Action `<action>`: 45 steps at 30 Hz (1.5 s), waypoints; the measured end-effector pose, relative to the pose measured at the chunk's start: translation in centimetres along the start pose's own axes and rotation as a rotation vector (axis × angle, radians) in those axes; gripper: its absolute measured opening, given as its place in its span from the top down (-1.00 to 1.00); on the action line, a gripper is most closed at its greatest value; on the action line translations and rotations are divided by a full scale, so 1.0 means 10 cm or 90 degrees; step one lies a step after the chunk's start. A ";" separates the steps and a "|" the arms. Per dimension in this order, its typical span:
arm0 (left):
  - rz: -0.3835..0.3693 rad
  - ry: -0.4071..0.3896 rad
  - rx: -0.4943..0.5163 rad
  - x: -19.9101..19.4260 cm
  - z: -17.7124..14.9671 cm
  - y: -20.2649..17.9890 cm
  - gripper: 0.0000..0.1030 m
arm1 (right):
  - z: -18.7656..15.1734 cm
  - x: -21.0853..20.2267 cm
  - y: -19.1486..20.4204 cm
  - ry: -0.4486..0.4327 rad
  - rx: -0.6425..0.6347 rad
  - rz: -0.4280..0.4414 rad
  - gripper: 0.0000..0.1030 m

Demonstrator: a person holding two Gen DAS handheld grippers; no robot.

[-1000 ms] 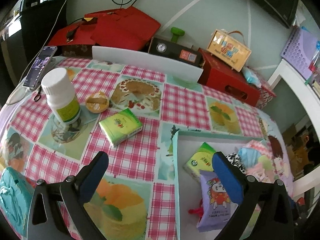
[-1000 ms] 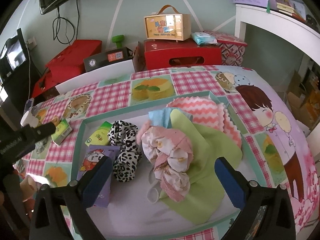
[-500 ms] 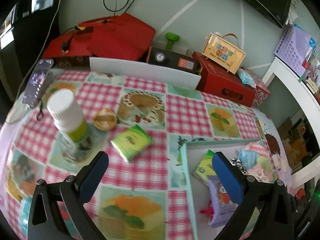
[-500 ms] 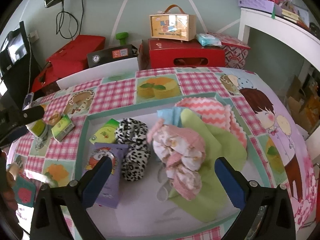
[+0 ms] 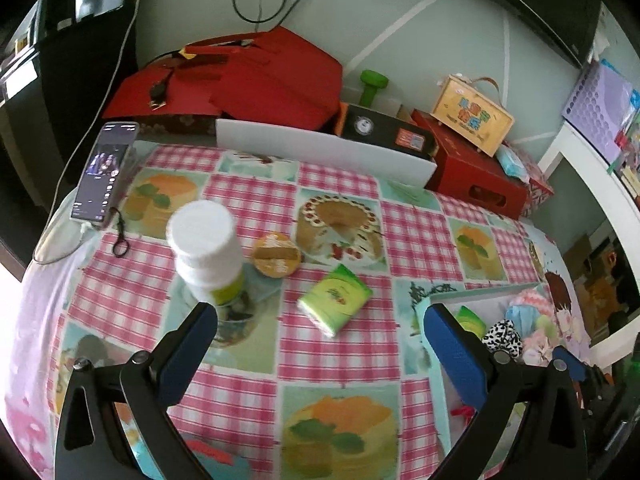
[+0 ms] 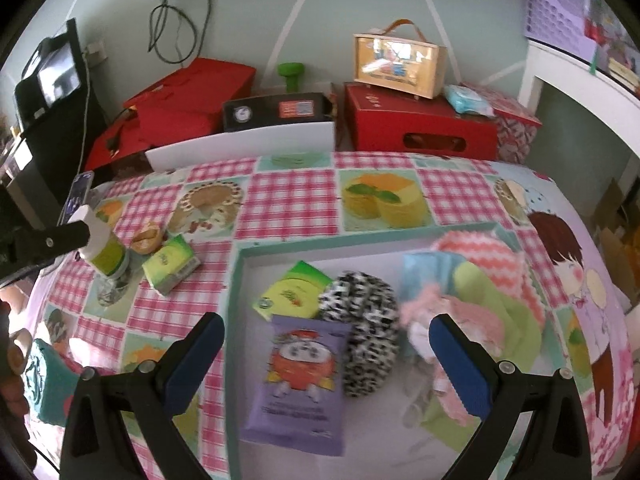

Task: Organize soft objects
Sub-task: 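Move both grippers from the tray toward the green tissue pack and round cake, then grasp the green tissue pack with the right gripper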

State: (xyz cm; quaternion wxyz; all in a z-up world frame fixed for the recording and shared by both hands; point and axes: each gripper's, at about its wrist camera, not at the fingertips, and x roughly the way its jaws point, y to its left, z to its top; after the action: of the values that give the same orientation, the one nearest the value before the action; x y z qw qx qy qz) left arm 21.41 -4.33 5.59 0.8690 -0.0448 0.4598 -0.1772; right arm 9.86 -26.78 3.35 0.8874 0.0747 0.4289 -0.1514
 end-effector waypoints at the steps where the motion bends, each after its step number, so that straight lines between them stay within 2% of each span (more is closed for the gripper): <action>1: 0.001 -0.002 -0.005 -0.01 0.01 0.07 -0.99 | 0.01 0.02 0.06 0.003 -0.007 -0.001 -1.00; 12: 0.035 0.024 -0.053 0.01 0.01 0.62 -0.99 | 0.13 0.27 0.72 0.019 -0.083 0.020 -1.00; 18: 0.033 0.055 -0.094 0.10 -0.04 0.84 -0.99 | 0.15 0.46 1.05 0.042 -0.120 0.038 -1.00; 31: 0.028 0.066 -0.108 0.16 -0.02 0.89 -0.99 | 0.12 0.85 1.48 0.092 -0.175 0.070 -1.00; 37: 0.039 0.082 -0.127 0.24 -0.03 0.96 -0.99 | 0.23 0.99 1.61 0.093 -0.195 0.088 -1.00; 45: 0.047 0.088 -0.147 0.25 -0.03 1.02 -0.99 | 0.35 1.31 1.68 0.135 -0.203 0.094 -0.98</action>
State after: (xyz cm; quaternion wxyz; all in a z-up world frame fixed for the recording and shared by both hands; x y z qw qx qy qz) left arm 25.14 4.30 0.97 0.8303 -0.1152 0.5372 -0.0940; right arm 25.67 -14.48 -4.70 0.8467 -0.0200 0.5317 -0.0072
